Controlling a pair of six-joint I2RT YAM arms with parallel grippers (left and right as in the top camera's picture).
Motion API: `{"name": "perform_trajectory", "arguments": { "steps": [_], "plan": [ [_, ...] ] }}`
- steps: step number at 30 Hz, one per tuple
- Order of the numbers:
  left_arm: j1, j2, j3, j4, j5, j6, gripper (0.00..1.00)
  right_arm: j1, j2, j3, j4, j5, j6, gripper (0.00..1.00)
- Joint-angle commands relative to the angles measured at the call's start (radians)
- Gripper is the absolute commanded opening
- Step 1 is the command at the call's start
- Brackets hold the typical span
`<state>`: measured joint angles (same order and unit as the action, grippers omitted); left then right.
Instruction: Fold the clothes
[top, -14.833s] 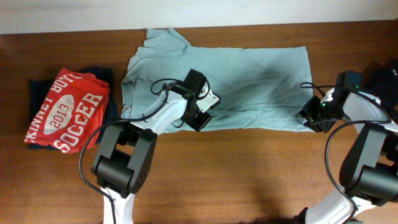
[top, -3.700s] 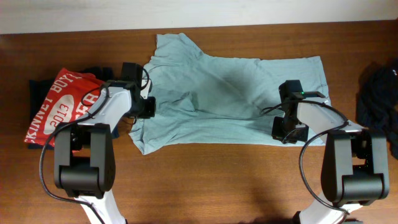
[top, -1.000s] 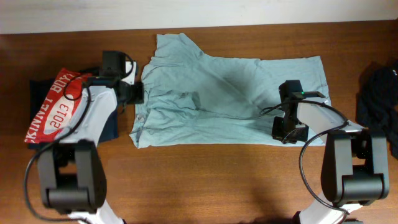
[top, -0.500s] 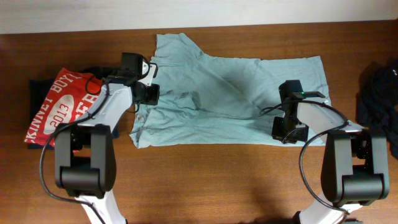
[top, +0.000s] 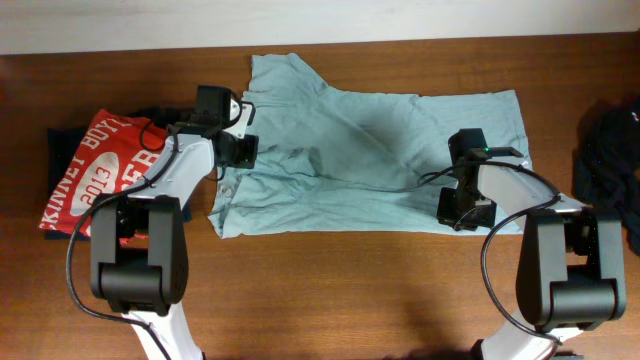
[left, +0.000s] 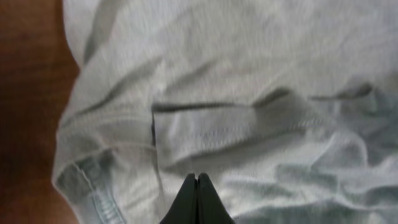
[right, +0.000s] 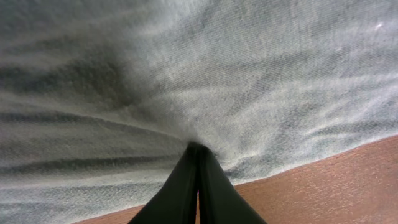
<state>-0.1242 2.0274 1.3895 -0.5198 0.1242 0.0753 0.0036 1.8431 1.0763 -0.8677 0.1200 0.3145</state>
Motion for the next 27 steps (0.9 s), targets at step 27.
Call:
{"name": "perform_trajectory", "arguments": {
  "steps": [27],
  "plan": [
    [0.002, 0.087, 0.074, -0.005, 0.044, 0.008, 0.01, -0.004, 0.043, -0.027, 0.007, 0.049, 0.012, 0.06]
  ]
}}
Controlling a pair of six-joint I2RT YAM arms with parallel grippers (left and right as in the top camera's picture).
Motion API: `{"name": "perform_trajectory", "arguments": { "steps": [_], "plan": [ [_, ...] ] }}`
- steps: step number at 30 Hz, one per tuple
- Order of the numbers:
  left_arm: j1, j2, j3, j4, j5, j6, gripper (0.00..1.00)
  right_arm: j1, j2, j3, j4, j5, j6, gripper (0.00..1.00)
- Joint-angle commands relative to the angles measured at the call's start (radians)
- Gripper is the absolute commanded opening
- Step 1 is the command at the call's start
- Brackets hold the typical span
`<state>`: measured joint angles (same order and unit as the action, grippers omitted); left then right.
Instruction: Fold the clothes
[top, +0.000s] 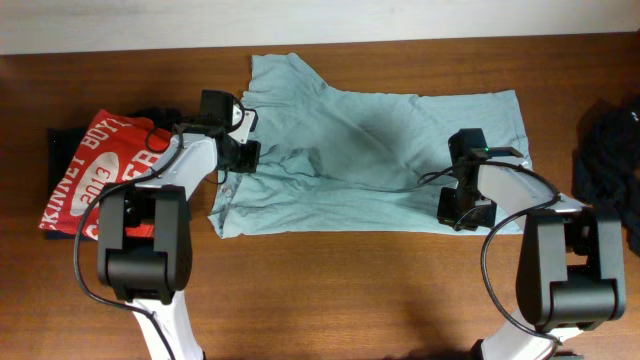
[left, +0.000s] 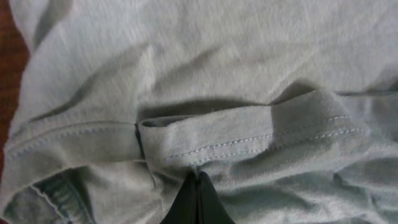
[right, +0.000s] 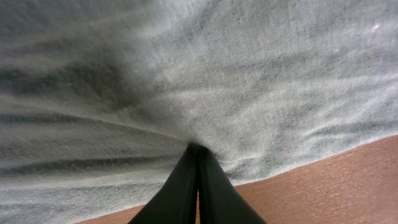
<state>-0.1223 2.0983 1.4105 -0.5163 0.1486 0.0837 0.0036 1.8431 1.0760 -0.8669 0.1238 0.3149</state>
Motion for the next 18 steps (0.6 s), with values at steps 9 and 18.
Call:
{"name": "perform_trajectory", "arguments": {
  "steps": [9, 18],
  "plan": [
    [0.0, 0.013, 0.164, -0.022, -0.034, 0.0, 0.01, -0.004, 0.043, -0.027, 0.006, 0.045, 0.012, 0.06],
    [0.001, 0.013, 0.166, -0.048, -0.07, 0.0, 0.44, -0.004, 0.043, -0.027, 0.007, 0.045, 0.012, 0.06]
  ]
}}
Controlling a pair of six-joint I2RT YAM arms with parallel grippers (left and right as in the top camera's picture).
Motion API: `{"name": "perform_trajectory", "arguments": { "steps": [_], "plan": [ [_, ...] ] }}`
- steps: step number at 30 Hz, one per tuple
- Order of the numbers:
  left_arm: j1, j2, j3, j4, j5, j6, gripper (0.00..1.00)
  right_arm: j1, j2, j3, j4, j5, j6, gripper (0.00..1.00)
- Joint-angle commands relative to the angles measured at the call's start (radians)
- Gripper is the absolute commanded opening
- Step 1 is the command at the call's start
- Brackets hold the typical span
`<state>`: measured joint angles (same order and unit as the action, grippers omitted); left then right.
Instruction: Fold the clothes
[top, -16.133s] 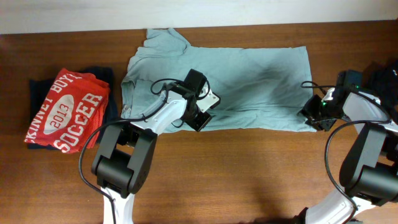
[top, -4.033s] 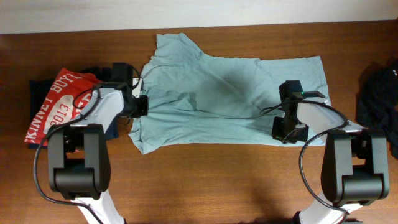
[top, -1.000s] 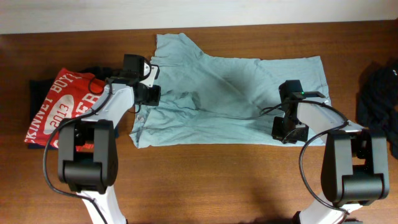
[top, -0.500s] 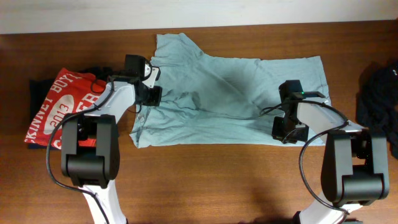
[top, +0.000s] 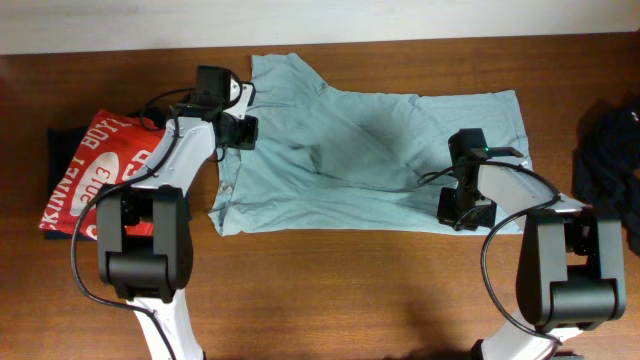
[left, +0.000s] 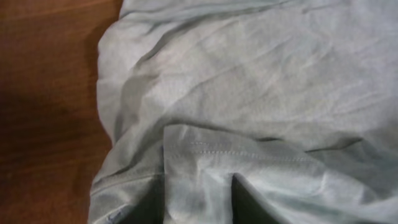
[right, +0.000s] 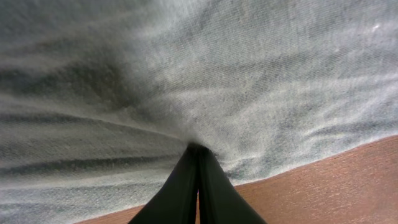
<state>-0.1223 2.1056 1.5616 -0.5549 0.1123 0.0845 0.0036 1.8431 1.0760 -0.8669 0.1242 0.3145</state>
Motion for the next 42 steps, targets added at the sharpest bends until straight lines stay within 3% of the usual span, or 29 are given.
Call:
{"name": "perform_trajectory", "arguments": {
  "steps": [1, 4, 10, 15, 17, 22, 26, 37, 42],
  "plan": [
    [0.001, 0.005, 0.015, -0.014, -0.034, 0.0, 0.45, -0.004, 0.043, -0.027, 0.007, 0.045, 0.012, 0.06],
    [0.008, -0.004, 0.035, -0.063, -0.034, -0.001, 0.54, -0.004, 0.043, -0.027, 0.006, 0.045, 0.012, 0.06],
    [0.009, -0.084, 0.113, -0.278, -0.034, -0.001, 0.55, -0.004, 0.03, -0.027, 0.015, 0.044, 0.013, 0.07],
    [0.009, -0.163, 0.116, -0.406, -0.034, -0.013, 0.54, -0.004, -0.081, -0.015, 0.043, 0.023, 0.011, 0.11],
    [0.009, -0.187, 0.116, -0.447, -0.034, -0.032, 0.54, -0.004, -0.143, -0.007, 0.053, -0.019, -0.013, 0.16],
    [0.008, -0.203, 0.115, -0.498, -0.018, -0.047, 0.54, -0.005, -0.278, 0.008, 0.053, -0.053, -0.029, 0.41],
    [0.001, -0.203, 0.096, -0.525, 0.04, -0.047, 0.5, -0.009, -0.329, 0.008, 0.048, -0.073, -0.027, 0.49],
    [-0.079, -0.203, 0.05, -0.547, 0.038, -0.048, 0.4, -0.257, -0.328, 0.008, 0.019, -0.307, 0.001, 0.47],
    [-0.128, -0.203, -0.048, -0.497, 0.004, -0.149, 0.4, -0.388, -0.311, 0.007, -0.072, -0.308, 0.001, 0.47]
  ]
}}
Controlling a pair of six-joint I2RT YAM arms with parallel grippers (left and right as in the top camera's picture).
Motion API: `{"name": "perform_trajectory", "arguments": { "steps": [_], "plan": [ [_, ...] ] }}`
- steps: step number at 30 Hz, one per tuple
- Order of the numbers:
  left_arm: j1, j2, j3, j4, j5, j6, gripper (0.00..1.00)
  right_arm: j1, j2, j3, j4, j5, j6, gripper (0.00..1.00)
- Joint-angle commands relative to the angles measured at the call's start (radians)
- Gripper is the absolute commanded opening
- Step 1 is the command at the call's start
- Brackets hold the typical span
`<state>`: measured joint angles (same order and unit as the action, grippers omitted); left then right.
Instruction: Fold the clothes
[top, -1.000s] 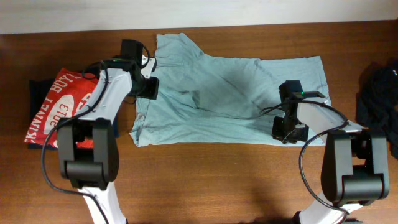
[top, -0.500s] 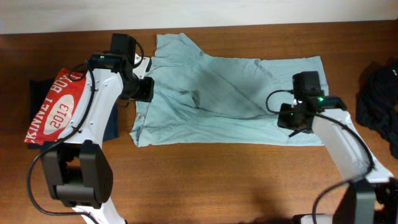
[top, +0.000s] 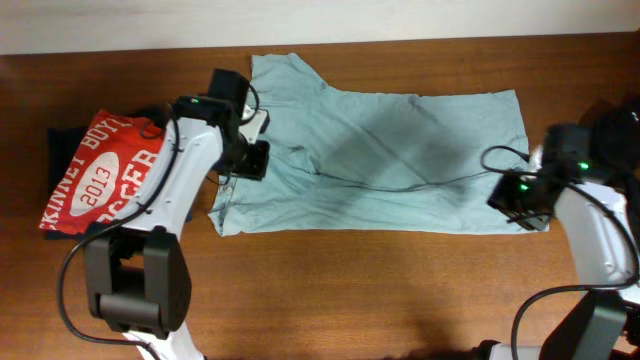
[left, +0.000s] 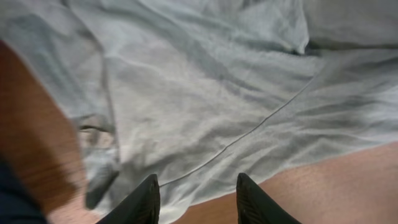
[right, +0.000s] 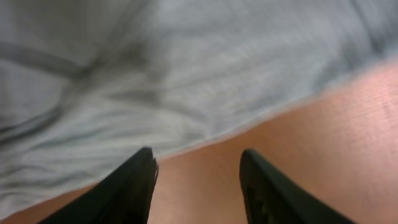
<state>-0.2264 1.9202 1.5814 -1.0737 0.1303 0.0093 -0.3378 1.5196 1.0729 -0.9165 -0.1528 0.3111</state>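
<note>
A pale teal shirt (top: 380, 150) lies spread across the wooden table (top: 350, 290), with a long crease running across its middle. My left gripper (top: 254, 160) is open above the shirt's left part. In the left wrist view, the left gripper (left: 196, 186) has nothing between its fingers and hangs over the shirt's (left: 205, 93) near hem. My right gripper (top: 520, 200) is open by the shirt's lower right corner. In the right wrist view, the right gripper (right: 197, 163) is empty over bare wood just off the blurred hem of the shirt (right: 155, 74).
A folded red printed shirt (top: 100, 170) lies on dark clothes at the left end of the table. Another dark garment (top: 612, 140) sits at the right edge. Bare wood runs along the front.
My right gripper let go of the shirt's lower right hem, opened, and now sits further right off the edge. The left gripper, then open near the collar, is now lower over the left side.
At first both grippers were shut on the shirt, the left on a fold at the left sleeve, the right on the lower right hem. The left gripper then stood open further back near the collar while the right still held. Now both are open and empty.
</note>
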Motion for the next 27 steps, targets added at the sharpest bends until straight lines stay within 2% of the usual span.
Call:
{"name": "perform_trajectory", "arguments": {
  "steps": [1, 2, 3, 5, 9, 13, 17, 25, 27],
  "plan": [
    [-0.03, -0.017, -0.096, 0.041, -0.015, -0.09, 0.4, -0.055, 0.021, 0.01, -0.031, -0.031, 0.005, 0.38],
    [-0.035, -0.017, -0.134, 0.068, -0.014, -0.108, 0.4, -0.063, 0.032, 0.008, -0.037, -0.031, 0.005, 0.22],
    [-0.039, -0.017, -0.161, 0.087, -0.014, -0.121, 0.4, -0.068, 0.042, 0.006, -0.036, -0.028, 0.005, 0.14],
    [-0.042, -0.017, -0.211, 0.125, -0.014, -0.129, 0.4, -0.071, 0.067, 0.003, -0.03, -0.021, 0.021, 0.04],
    [-0.042, -0.017, -0.274, 0.181, -0.027, -0.129, 0.4, -0.071, 0.119, 0.002, -0.021, -0.02, 0.039, 0.04],
    [-0.041, -0.017, -0.288, 0.206, -0.108, -0.129, 0.4, -0.071, 0.166, -0.021, 0.013, -0.021, 0.043, 0.04],
    [-0.041, -0.017, -0.311, 0.253, -0.164, -0.127, 0.4, -0.071, 0.205, -0.071, 0.099, -0.021, 0.047, 0.04],
    [-0.041, -0.017, -0.439, 0.369, -0.145, -0.13, 0.02, -0.071, 0.261, -0.117, 0.204, -0.019, 0.038, 0.04],
    [-0.041, -0.017, -0.462, 0.386, -0.146, -0.142, 0.01, -0.071, 0.264, -0.118, 0.212, -0.019, 0.038, 0.04]
  ]
}}
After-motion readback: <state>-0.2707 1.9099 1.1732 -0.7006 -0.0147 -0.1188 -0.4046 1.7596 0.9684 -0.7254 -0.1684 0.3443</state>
